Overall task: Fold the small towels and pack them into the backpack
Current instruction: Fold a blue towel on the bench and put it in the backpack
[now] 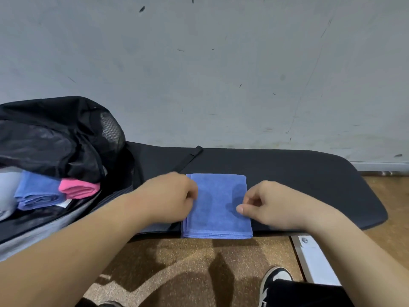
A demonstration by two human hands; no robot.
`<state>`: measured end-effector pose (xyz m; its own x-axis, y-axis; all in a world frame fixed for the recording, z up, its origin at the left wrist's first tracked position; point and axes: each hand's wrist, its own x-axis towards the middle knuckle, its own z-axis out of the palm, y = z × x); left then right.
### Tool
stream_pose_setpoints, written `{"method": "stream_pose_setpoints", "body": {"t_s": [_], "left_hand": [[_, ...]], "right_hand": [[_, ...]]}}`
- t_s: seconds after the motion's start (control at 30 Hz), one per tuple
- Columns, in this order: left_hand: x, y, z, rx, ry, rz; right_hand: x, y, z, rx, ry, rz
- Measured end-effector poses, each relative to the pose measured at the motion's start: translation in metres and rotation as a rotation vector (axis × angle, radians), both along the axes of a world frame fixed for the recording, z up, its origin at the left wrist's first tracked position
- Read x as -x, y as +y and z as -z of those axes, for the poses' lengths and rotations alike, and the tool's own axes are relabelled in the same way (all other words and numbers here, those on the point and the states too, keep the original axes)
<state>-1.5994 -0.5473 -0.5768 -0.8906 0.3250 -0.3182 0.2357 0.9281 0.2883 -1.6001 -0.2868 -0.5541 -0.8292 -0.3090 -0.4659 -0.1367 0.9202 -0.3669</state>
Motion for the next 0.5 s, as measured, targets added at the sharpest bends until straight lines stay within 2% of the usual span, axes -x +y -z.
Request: {"method": "stream_pose_setpoints", "body": {"t_s": [0.1, 0.27, 0.37, 0.5], "left_hand": [[0.027, -0.001, 0.009, -0.142, 0.143, -0.126], [0.049, 0.005, 0.036, -0.201, 0.014, -0.136], [0.052, 0.006, 0.041, -0.205, -0.028, -0.139], [0.054, 0.001, 0.034, -0.226, -0.125, -0.155]], "right_hand": [[0.009, -0.006, -0.014, -0.026, 0.120, -0.012], [0.031, -0.010, 0.021, 0.110, 0.227, 0.090], [0.046, -0.004, 0.046, 0.095, 0.159, 0.122], [0.060, 0.001, 0.046, 0.197, 0.034, 0.140]]}}
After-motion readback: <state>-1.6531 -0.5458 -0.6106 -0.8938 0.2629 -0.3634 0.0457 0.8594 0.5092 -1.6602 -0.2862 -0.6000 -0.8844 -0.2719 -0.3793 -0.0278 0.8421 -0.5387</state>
